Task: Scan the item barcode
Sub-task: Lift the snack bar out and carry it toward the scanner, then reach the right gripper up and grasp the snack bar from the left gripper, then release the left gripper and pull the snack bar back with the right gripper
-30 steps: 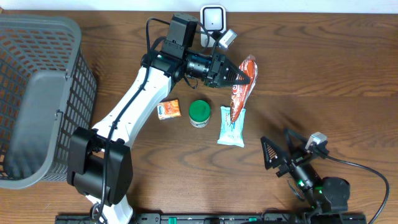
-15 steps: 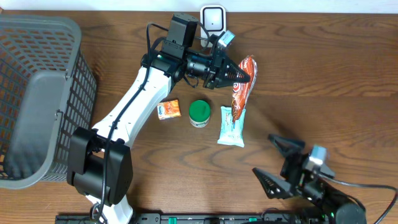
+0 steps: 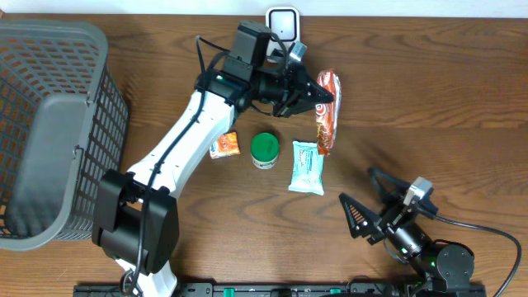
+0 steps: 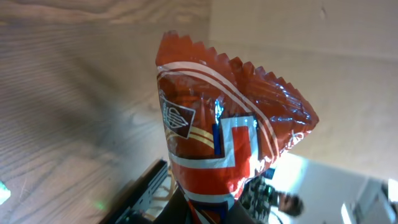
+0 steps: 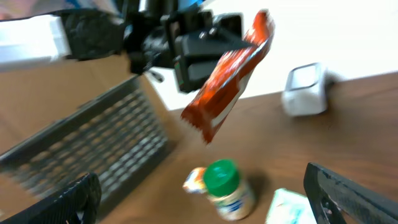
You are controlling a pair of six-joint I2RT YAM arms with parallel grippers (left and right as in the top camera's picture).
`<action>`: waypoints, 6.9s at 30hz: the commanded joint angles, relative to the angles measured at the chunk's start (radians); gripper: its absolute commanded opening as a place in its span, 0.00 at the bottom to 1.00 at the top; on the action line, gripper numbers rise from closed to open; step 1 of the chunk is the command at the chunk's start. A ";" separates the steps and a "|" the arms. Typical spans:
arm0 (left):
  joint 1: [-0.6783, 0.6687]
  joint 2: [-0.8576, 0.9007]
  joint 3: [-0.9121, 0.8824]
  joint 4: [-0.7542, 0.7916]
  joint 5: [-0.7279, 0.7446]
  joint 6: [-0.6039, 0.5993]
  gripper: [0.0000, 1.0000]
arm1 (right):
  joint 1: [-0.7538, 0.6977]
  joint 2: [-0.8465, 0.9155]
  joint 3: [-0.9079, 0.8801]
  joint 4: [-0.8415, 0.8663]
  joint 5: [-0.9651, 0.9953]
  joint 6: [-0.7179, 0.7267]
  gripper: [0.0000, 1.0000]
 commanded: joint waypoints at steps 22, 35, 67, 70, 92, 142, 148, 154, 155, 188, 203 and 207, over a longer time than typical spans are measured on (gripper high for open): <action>-0.113 -0.007 0.003 0.012 -0.248 -0.280 0.07 | 0.074 0.630 -0.004 0.574 0.177 -0.199 0.93; -0.113 -0.007 0.003 0.012 -0.248 -0.280 0.07 | 0.076 0.984 0.053 0.962 0.209 -0.200 0.88; -0.112 -0.007 0.003 0.012 -0.238 -0.291 0.07 | 0.076 0.984 0.067 0.972 0.151 -0.194 0.38; -0.112 -0.007 0.003 0.012 -0.238 -0.291 0.07 | 0.076 0.984 0.067 0.960 0.119 -0.195 0.53; -0.135 -0.007 0.003 0.011 -0.235 -0.296 0.07 | 0.076 0.999 0.080 0.922 0.218 -0.218 0.53; 0.032 -0.105 0.005 0.426 -0.203 0.074 0.83 | 0.077 1.053 0.385 0.154 0.576 -0.676 0.01; 0.072 -0.195 0.005 0.399 -0.203 0.220 0.99 | 0.098 1.053 0.474 0.008 0.640 -0.776 0.01; 0.148 -0.291 0.005 0.306 -0.207 0.295 0.99 | 0.244 1.053 0.505 -0.021 0.939 -0.923 0.01; 0.160 -0.303 0.005 0.290 -0.207 0.295 0.99 | 0.271 1.053 0.505 -0.020 0.990 -0.943 0.01; 0.389 -0.419 0.005 0.219 -0.203 0.295 0.98 | 0.823 1.650 0.505 0.095 1.568 -1.022 0.01; 0.388 -0.419 0.005 0.211 -0.203 0.295 0.98 | 0.835 1.650 0.505 0.027 1.479 -0.890 0.01; 0.388 -0.419 0.005 0.211 -0.203 0.295 0.98 | 0.835 1.650 0.505 0.027 1.472 -0.890 0.01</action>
